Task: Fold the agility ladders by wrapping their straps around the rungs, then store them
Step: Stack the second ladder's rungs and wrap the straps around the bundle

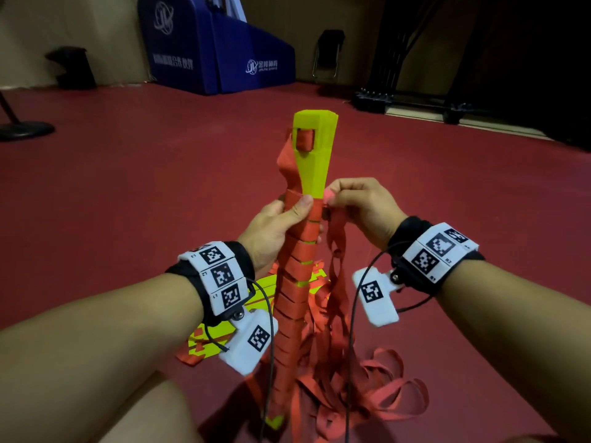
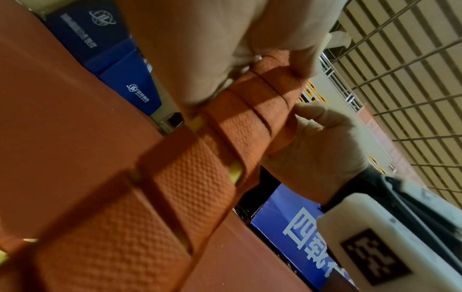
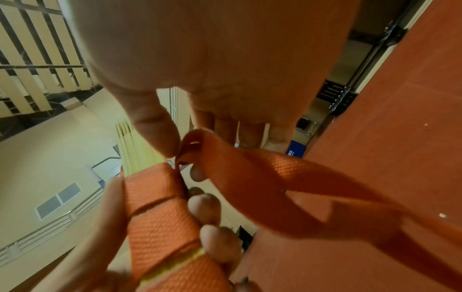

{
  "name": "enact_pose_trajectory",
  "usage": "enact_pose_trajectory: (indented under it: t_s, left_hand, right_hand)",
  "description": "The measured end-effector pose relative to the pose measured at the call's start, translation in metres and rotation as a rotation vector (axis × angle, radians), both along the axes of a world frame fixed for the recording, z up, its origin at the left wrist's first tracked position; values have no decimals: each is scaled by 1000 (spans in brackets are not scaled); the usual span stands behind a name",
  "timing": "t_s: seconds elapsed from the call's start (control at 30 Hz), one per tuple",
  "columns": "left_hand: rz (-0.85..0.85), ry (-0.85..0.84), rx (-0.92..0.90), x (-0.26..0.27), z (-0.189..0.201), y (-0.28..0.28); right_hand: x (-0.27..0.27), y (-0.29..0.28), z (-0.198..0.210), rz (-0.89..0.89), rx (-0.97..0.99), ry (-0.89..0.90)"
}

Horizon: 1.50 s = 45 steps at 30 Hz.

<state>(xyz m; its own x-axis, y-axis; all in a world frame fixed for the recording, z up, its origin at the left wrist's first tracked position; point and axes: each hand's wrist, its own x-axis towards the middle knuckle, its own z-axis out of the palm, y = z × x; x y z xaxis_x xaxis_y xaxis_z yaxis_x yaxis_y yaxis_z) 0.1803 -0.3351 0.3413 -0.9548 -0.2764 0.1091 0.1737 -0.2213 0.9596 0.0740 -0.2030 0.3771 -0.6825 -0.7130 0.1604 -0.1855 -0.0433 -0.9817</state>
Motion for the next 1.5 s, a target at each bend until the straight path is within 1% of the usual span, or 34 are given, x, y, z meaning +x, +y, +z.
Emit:
enact_pose_trajectory:
  t_s: [0.1, 0.17, 0.27, 0.33, 0.43, 0.57, 0.67, 0.73, 0.83, 0.93, 1.17, 1.33, 1.4, 1.5]
  left_hand:
    - [-16, 29, -80, 0, -1, 2]
    - [-43, 44, -125, 0, -3, 1]
    - [-95, 44, -153, -1, -7, -1]
    - [-75, 34, -158, -1, -7, -1]
    - [-23, 32, -166, 0, -5, -1]
    - [41, 65, -127, -2, -3, 2]
    - [104, 79, -150, -3, -2, -1]
    - [142, 63, -145, -4, -3, -3]
    - [186, 39, -89, -6, -2, -3]
    - [196, 14, -38, -7, 0, -2]
    - [224, -9, -40, -6, 1, -5]
    - [224, -31, -65, -4, 1, -7]
    - [215, -42, -66, -3, 0, -7]
    - [209, -49, -75, -3, -1, -7]
  right_hand:
    - [-4, 6, 1, -20, 135, 82]
    - [-3, 9, 1, 16, 209, 150]
    - [3, 10, 0, 100, 219, 156]
    - [6, 12, 0, 114, 239, 166]
    - [6, 12, 1, 99, 311, 298]
    - [0, 13, 2, 58, 253, 322]
    - [-3, 12, -1, 10, 198, 359]
    - [-2, 12, -4, -11, 172, 445]
    - [4, 9, -8, -52, 162, 555]
    - [10, 5, -11, -98, 139, 615]
    - [9, -1, -16, -172, 130, 689]
    - [5, -6, -20, -292, 60, 901]
    - [5, -7, -20, -255, 85, 923]
    - [9, -6, -20, -196, 161, 856]
